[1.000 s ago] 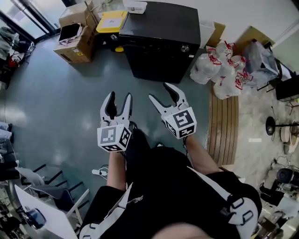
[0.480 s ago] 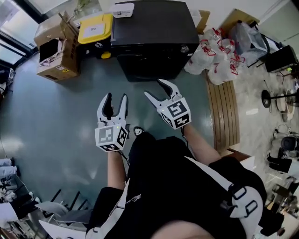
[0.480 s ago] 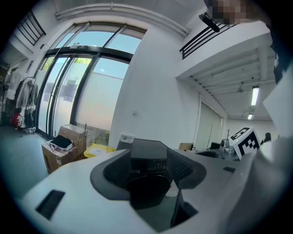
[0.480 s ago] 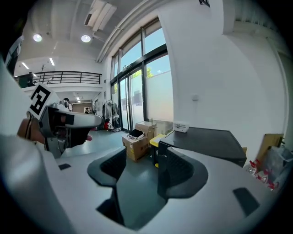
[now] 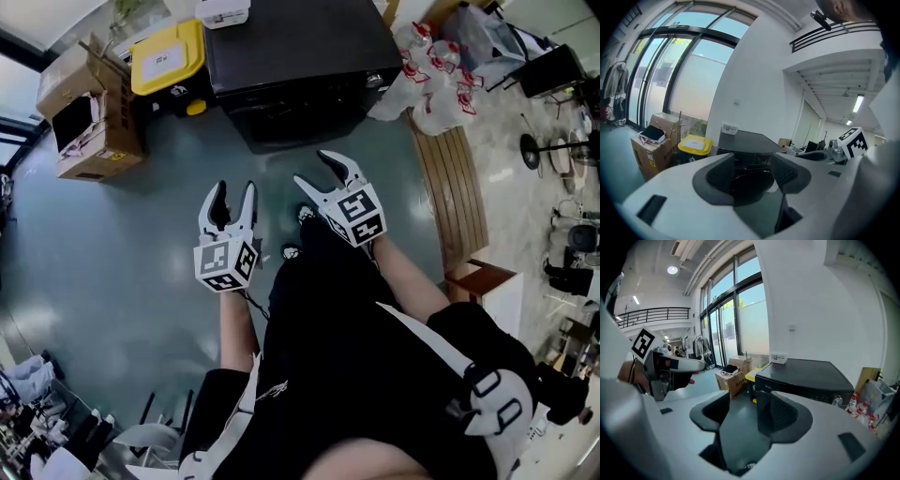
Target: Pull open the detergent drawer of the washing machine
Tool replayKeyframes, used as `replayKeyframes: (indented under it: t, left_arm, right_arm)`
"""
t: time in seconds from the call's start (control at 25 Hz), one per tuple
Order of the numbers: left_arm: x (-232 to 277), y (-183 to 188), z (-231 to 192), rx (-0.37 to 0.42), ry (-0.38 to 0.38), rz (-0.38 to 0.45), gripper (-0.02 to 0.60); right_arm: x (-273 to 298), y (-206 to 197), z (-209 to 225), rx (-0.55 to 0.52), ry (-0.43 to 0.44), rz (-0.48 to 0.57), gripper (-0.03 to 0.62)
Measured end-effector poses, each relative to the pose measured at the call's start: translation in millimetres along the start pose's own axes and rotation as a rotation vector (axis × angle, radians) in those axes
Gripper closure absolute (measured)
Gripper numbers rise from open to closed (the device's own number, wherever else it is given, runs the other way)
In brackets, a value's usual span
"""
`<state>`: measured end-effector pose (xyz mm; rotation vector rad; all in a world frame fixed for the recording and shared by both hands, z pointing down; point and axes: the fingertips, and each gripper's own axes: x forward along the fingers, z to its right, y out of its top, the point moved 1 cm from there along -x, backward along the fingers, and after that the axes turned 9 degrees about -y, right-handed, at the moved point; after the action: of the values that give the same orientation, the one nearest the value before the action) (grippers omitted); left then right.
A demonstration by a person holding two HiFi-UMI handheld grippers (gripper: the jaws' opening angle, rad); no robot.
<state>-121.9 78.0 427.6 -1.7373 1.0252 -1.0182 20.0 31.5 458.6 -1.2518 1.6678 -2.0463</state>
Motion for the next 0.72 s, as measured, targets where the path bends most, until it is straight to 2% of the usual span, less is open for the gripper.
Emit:
replayKeyframes:
  t: [0.2,0.56,0.72]
  left_arm:
    - [37,-10,-37,-0.025,0.006,-0.047,0.333]
    - [119,-1,-95,0.001,-0.007,-0.145,0.333]
    - [156,-22,-116,-0.045,0.007,-0.204,0.333]
  right_arm:
    - [39,1,22,0.027,-0.022,-0.023,0.329]
    - [127,2,62,0.098,-0.027,-0.076,0.330]
    - [154,-7,81,0.118,-0.017,-0.103,0.333]
